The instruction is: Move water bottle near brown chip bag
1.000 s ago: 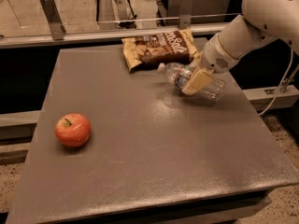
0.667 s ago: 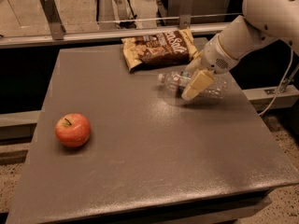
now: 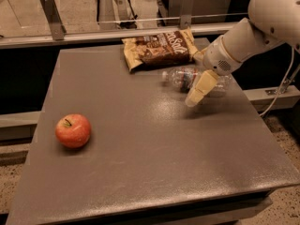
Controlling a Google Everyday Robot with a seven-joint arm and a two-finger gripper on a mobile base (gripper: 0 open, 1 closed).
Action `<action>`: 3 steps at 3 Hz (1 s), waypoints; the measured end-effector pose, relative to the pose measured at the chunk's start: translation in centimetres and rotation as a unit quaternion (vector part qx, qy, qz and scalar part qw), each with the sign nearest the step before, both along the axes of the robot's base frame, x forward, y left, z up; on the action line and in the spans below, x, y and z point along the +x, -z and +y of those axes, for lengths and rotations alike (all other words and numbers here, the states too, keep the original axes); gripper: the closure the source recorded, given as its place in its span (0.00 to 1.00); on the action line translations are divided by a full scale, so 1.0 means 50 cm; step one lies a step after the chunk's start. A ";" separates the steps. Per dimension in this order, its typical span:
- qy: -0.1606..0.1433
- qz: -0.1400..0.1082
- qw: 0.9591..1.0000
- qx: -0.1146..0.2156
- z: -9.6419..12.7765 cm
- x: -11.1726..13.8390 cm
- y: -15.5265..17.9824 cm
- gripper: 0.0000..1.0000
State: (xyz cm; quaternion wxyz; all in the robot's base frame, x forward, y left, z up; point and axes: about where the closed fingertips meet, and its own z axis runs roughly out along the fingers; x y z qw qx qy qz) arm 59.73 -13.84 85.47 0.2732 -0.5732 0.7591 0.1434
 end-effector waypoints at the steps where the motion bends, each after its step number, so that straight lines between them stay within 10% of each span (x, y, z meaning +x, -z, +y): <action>1: 0.007 -0.005 1.000 0.017 -0.005 -0.002 -0.013 0.00; 3: 0.084 -0.043 0.993 0.073 -0.183 -0.004 -0.087 0.00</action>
Offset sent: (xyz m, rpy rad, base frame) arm -0.0022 -0.0741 0.0409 0.1133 -0.0946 -0.1682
